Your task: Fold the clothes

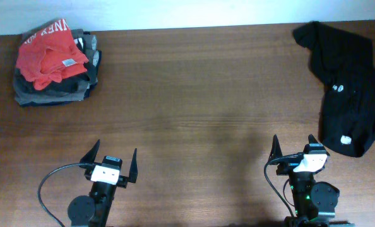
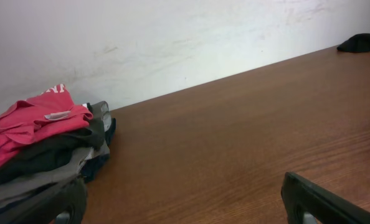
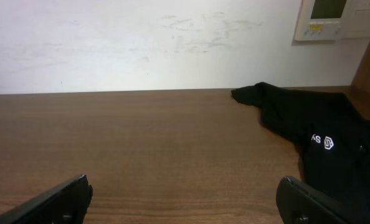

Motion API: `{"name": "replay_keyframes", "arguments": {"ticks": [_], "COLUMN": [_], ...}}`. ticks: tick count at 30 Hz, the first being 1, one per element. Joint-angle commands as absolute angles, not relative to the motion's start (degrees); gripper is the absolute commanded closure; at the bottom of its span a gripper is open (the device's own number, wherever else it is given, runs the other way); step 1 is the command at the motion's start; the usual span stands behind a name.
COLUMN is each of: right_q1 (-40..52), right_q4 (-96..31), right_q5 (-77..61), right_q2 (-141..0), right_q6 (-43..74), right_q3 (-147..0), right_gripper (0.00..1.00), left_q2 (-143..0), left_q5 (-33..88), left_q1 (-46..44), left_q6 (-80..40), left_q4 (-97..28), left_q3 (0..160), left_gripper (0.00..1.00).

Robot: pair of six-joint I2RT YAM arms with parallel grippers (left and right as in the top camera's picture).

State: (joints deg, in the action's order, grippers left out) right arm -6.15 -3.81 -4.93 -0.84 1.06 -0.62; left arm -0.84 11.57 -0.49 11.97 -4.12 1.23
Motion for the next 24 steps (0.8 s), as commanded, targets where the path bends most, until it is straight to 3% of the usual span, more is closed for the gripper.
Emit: {"name": "replay_keyframes", "arguments": {"ticks": [1, 17, 24], "right_q1": [-5.63, -5.63, -5.63], "right_q4": [-3.88, 6.79, 6.68], "right_q5": [-4.01, -11.25, -9.63], "right_q2": [-0.19, -0.19, -0.19], "right_q6": [0.91, 0.97, 1.10], "right_q3": [-0.32, -0.64, -7.62], "right_gripper": [0.01, 0.01, 0.01], "left_q2": [-0.36, -0.36, -3.40], "left_q5": [12.25, 12.67, 12.62], "left_q1": [-0.21, -0.21, -0.19], "left_q6": [11.20, 10.41, 9.74], "left_q4": [-3.92, -3.53, -7.07], "left_q3": [0.73, 2.11, 8.32], "left_gripper": [0.01, 0.01, 0.01]}}
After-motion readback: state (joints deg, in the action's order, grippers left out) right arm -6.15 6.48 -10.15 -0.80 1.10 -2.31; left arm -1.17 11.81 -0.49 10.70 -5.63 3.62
